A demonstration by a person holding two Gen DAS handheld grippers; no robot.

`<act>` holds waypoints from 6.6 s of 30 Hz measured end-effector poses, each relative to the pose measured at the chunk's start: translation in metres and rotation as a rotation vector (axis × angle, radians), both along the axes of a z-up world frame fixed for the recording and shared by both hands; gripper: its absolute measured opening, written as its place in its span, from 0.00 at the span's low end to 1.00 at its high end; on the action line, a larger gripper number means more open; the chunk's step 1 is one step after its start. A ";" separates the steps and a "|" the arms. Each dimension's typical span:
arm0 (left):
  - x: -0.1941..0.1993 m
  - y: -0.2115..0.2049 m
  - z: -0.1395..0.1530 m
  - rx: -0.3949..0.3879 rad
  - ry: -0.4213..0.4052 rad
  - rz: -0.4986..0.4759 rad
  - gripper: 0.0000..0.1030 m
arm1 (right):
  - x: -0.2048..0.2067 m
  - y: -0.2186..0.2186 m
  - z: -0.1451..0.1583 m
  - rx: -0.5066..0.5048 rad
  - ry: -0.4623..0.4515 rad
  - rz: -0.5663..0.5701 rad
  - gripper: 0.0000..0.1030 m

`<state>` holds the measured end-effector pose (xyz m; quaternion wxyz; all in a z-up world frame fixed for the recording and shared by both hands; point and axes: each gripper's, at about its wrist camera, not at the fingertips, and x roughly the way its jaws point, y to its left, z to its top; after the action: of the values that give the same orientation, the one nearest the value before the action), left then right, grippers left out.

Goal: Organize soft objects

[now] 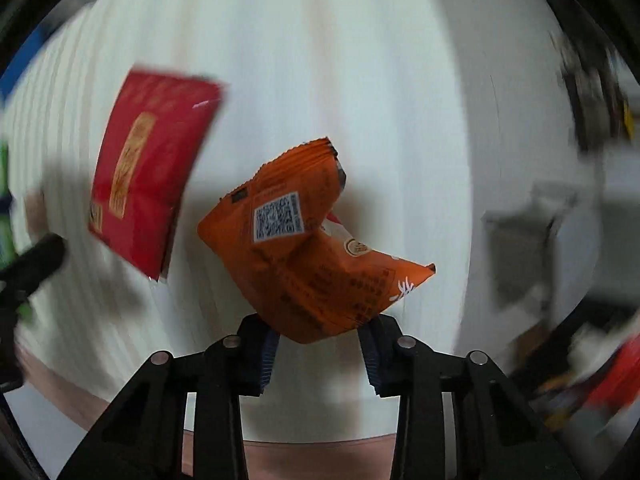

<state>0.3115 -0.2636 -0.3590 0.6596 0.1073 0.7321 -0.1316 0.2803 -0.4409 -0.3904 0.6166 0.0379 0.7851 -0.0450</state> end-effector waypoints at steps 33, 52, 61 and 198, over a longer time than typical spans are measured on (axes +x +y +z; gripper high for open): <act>-0.035 -0.015 -0.013 0.007 0.029 0.043 0.28 | 0.035 0.011 0.012 -0.091 -0.067 0.209 0.39; -0.074 0.174 0.143 -0.201 -0.196 0.192 0.27 | -0.033 0.097 0.144 0.156 -0.348 0.055 0.28; -0.088 0.320 0.187 -0.099 -0.269 0.309 0.27 | -0.061 0.266 0.201 0.355 -0.396 0.158 0.28; -0.306 0.411 0.375 -0.016 -0.750 0.474 0.99 | -0.256 0.383 0.420 -0.047 -0.834 0.219 1.00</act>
<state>0.0051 0.1478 0.0158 0.8925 -0.0282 0.4454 0.0657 0.0242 -0.0576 0.0292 0.8829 -0.0447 0.4670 0.0222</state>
